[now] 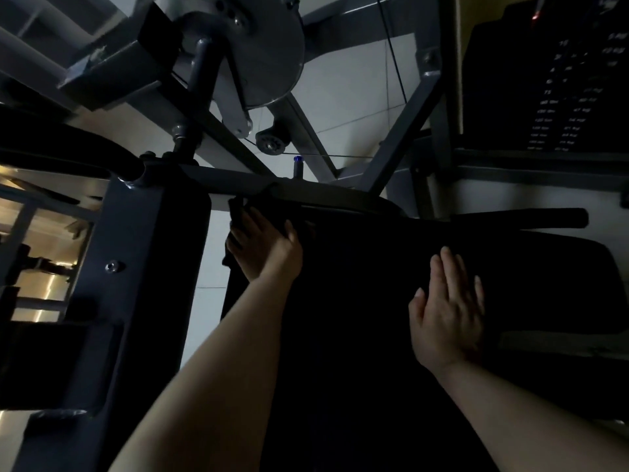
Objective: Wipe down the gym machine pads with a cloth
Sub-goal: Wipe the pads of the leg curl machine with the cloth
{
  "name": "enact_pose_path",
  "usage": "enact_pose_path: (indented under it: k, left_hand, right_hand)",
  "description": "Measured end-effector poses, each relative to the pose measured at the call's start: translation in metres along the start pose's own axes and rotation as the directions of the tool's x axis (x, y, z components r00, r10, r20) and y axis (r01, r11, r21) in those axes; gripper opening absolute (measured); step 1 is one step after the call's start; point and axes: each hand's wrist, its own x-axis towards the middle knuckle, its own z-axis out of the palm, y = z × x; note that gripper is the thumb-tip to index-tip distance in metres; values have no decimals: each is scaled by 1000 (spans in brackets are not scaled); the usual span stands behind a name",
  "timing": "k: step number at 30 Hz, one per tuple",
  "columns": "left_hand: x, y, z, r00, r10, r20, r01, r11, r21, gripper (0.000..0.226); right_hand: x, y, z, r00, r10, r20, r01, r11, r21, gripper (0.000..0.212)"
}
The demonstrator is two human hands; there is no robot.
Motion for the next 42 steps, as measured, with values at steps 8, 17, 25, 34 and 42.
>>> enact_pose_path:
  k: [8,17,25,34,42]
  left_hand:
    - [-40,-23,1,992,128,-1,-128,992,-5,76]
    - [-178,-62,16,982,135,135,-132,991,-31,79]
    - [-65,-21,2,998,4,64,-1,999,-36,77]
    - [-96,-44,8,996,76,44,-75,997,-17,72]
    - [-209,-90,22,977,183,110,-184,983,-5,66]
  right_hand:
    - [1,1,1,1000,1,10,-1,1000,-6,65]
    - [1,-4,-13,994,19,110,-18,1000,-12,60]
    - [3,-3,-18,984,20,176,-13,999,-42,56]
    - [1,0,-10,995,-8,103,9,1000,-8,54]
    - [-55,-20,-2,993,-108,54,101,988,120,50]
